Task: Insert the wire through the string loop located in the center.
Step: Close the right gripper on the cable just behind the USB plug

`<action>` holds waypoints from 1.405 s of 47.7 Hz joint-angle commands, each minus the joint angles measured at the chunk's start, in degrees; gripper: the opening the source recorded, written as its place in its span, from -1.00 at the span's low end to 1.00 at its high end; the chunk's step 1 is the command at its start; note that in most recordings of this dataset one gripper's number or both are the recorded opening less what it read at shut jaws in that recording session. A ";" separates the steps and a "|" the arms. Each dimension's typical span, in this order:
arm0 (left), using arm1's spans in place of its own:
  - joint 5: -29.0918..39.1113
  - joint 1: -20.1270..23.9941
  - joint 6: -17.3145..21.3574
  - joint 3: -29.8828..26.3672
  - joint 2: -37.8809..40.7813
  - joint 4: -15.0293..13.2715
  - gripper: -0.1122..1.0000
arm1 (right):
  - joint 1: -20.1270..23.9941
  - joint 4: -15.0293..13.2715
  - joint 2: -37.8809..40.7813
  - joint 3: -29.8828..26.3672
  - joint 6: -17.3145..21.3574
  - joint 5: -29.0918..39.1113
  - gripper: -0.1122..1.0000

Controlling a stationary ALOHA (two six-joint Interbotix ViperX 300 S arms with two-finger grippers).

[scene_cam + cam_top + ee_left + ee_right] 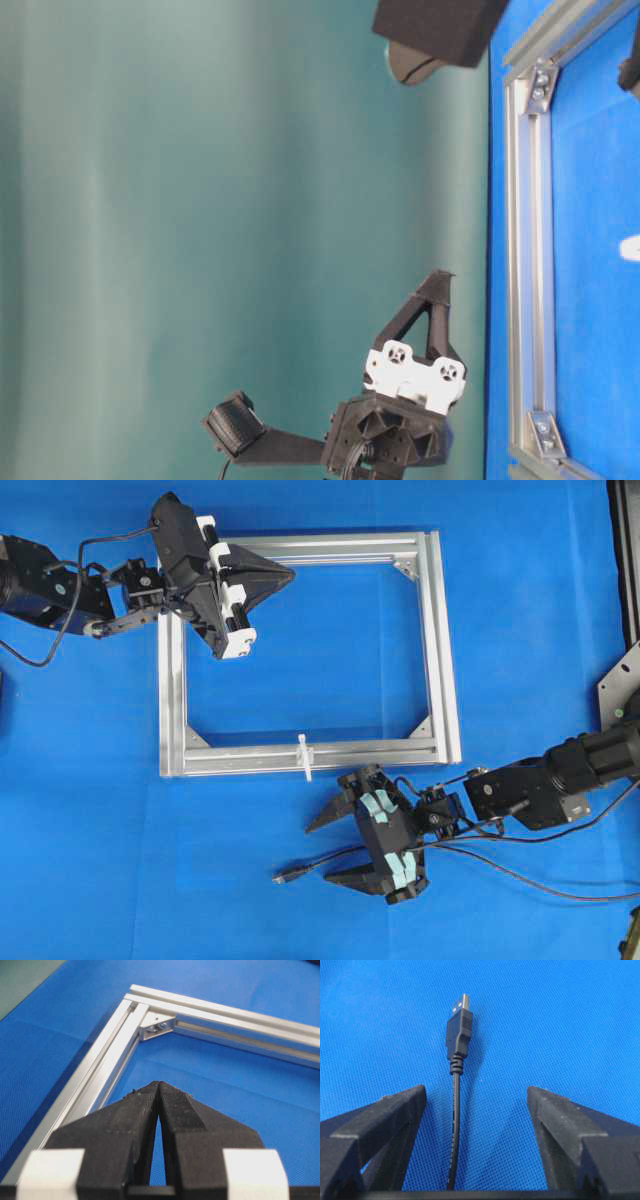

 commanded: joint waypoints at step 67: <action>0.09 0.18 -0.53 -0.44 -1.58 0.18 -0.80 | 0.35 0.00 -15.29 -0.70 -0.26 14.59 -0.85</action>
